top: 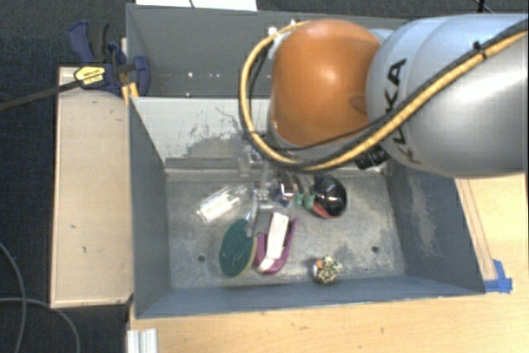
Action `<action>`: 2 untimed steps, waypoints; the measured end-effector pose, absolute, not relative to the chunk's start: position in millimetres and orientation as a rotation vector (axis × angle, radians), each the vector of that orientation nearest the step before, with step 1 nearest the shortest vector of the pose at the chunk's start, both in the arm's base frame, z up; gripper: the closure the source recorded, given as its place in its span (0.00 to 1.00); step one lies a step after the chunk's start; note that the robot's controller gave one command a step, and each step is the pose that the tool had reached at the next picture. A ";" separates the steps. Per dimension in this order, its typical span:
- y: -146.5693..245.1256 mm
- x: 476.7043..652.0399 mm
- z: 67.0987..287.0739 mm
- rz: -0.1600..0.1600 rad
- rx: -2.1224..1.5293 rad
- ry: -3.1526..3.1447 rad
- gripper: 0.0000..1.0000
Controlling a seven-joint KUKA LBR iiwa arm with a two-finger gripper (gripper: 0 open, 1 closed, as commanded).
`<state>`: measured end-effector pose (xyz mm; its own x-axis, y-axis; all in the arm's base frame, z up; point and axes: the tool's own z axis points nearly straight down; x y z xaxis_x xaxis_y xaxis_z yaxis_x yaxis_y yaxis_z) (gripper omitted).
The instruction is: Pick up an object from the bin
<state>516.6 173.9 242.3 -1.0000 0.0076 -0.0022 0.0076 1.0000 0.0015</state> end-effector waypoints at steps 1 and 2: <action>125.0 546.8 73.2 0.001 -0.272 3.133 0.00; 126.5 550.2 78.0 0.004 -0.265 3.119 1.00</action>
Offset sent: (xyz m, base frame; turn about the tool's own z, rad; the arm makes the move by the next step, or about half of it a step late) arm 0.0301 -0.0480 -0.1675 -0.1830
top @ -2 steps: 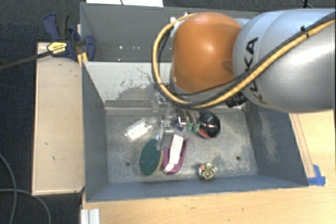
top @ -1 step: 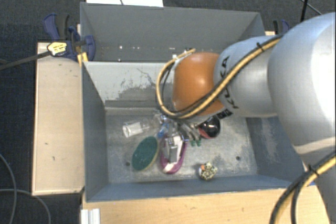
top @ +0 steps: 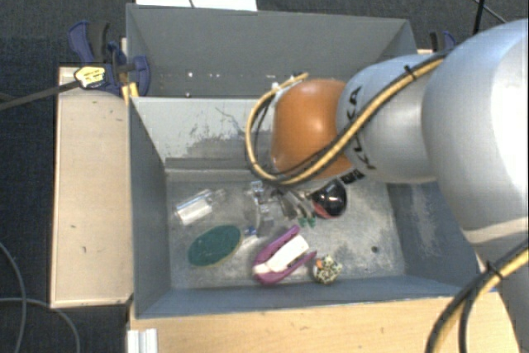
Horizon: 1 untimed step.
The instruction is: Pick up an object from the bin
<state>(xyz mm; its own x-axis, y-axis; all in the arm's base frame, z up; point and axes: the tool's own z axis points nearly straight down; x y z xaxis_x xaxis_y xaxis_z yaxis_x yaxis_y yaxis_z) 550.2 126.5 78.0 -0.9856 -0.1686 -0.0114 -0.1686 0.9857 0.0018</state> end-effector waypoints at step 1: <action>125.8 549.1 76.7 0.002 -0.262 3.123 0.00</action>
Offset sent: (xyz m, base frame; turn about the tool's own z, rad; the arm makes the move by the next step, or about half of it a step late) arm 0.0000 0.0000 0.0000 0.0000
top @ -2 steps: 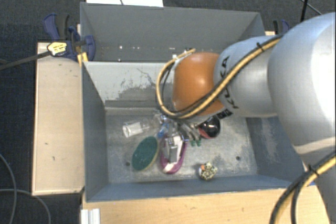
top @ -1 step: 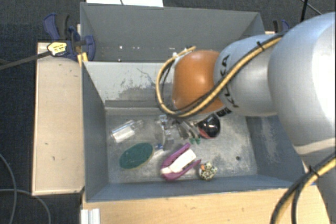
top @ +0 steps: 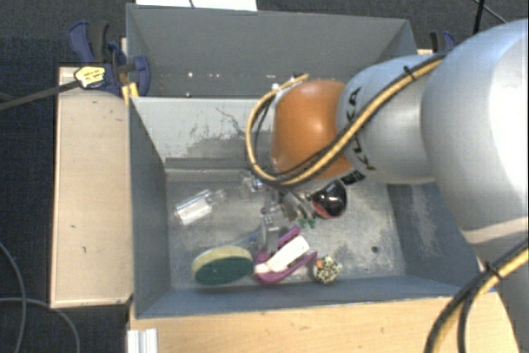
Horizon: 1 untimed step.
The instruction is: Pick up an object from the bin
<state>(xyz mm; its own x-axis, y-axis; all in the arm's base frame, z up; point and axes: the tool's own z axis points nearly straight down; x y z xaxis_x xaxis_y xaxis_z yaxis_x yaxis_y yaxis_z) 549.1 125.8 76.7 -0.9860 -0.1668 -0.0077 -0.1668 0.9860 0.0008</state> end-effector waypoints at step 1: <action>199.1 498.3 73.8 0.006 -0.814 3.034 0.00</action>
Offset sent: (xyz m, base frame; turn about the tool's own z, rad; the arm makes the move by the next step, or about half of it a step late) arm -0.0496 0.0698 -0.0031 -0.3523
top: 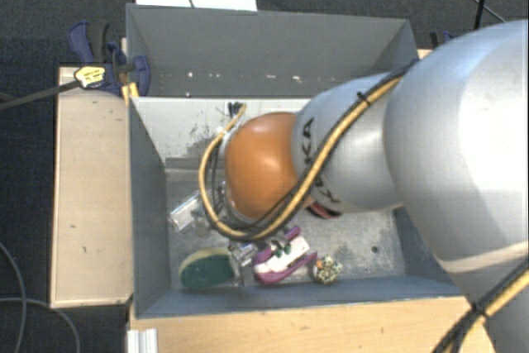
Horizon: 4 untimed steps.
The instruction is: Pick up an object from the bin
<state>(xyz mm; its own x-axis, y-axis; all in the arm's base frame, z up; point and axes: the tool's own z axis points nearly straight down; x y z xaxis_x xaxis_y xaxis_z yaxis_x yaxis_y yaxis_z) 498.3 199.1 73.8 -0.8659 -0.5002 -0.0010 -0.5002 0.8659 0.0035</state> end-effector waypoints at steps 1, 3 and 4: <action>195.9 499.7 73.7 0.002 -0.798 3.038 1.00; 223.4 575.2 70.3 -0.011 -0.748 3.052 1.00; 199.9 590.3 255.5 0.002 -0.738 3.040 1.00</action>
Offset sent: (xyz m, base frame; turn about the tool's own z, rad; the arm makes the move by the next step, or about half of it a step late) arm 0.0000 0.0000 0.0000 0.0000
